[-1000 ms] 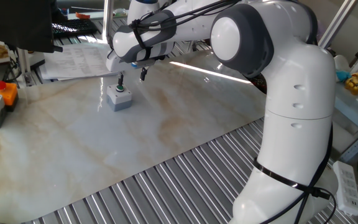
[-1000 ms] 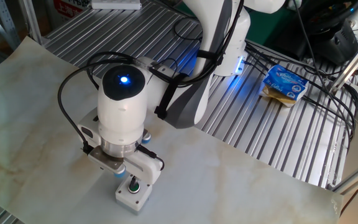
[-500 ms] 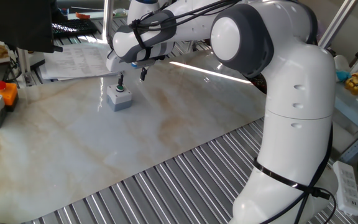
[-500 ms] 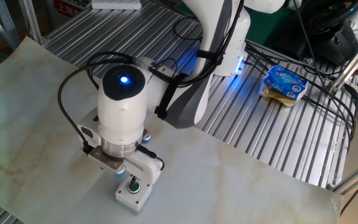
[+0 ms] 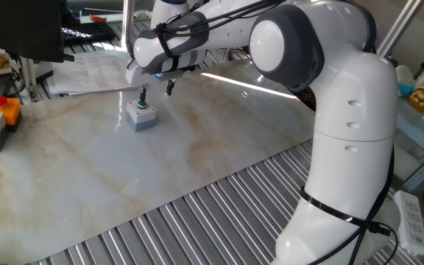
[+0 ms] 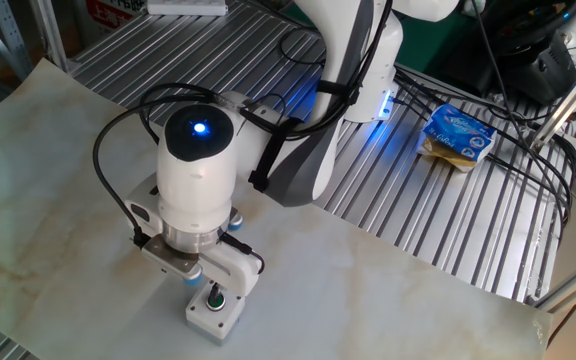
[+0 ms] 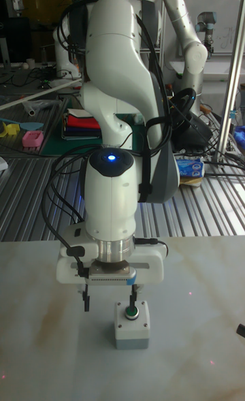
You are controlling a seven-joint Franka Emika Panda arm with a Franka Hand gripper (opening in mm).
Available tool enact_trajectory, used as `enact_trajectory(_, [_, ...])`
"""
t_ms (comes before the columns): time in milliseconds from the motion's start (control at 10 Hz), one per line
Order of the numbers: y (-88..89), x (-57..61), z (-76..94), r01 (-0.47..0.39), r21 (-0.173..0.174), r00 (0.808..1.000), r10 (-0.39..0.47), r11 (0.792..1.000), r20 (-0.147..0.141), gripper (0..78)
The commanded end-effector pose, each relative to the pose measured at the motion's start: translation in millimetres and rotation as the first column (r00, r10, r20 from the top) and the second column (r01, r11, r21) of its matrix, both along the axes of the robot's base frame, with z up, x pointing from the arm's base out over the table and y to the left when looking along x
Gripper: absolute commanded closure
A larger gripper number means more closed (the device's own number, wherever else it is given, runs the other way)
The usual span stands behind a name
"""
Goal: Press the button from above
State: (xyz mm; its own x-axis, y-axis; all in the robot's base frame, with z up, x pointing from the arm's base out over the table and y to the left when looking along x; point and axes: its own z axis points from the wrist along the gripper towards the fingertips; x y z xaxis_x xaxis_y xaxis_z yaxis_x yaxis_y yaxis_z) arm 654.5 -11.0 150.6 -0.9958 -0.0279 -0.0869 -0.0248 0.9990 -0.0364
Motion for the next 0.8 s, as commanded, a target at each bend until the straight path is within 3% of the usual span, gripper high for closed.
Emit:
enact_trajectory(100, [-7.5, -5.3, -15.4, 0.007, 0.010, 1.000, -0.007, 1.000, 0.018, 0.3])
enact_trajectory(800, [-10.2, -11.0, -21.6, 0.000, 0.012, 1.000, 0.000, 1.000, 0.024, 0.3])
